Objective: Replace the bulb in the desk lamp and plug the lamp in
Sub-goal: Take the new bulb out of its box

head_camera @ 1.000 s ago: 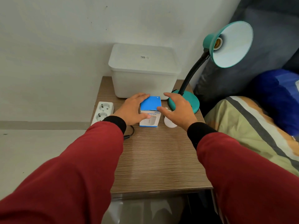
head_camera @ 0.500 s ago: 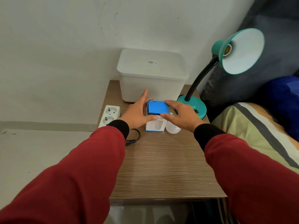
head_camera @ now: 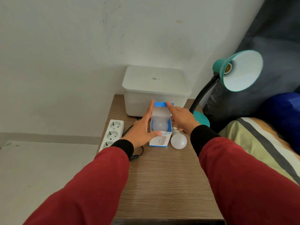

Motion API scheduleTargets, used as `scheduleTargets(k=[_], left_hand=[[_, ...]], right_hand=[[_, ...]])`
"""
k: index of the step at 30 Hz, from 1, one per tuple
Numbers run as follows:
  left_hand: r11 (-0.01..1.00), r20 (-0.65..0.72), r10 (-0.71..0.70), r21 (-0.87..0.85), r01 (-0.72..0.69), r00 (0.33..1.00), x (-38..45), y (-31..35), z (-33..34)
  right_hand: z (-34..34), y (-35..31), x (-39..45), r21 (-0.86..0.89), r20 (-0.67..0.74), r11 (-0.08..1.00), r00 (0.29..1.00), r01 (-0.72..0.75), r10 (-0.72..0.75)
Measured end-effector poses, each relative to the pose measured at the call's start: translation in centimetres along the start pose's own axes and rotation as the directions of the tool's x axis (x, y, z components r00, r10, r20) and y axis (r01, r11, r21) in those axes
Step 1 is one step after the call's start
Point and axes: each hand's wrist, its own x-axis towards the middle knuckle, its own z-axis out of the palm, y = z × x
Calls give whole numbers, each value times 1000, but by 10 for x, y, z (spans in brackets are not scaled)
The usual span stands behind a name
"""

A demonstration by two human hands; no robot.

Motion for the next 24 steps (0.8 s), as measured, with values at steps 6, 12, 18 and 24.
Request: scheduleTargets(k=[6,12,18,24], left_hand=[[999,46,-24,22,23,999,2,1,-4],[998,63,-51,42,48,997,4,0,-4],[998,71,-64,2,64,995,5,-1,-5],[997,84,-80,9,80,993,7,-3,-7]], right_hand=[[2,2,6,2,-23,1000,1000,-6,6],[4,17,-8,-260,-212,909,899,326,-383],[9,15,-10,-335,53,865,924,373,-378],[20,10,-4,-432,48,842,941,322,-335]])
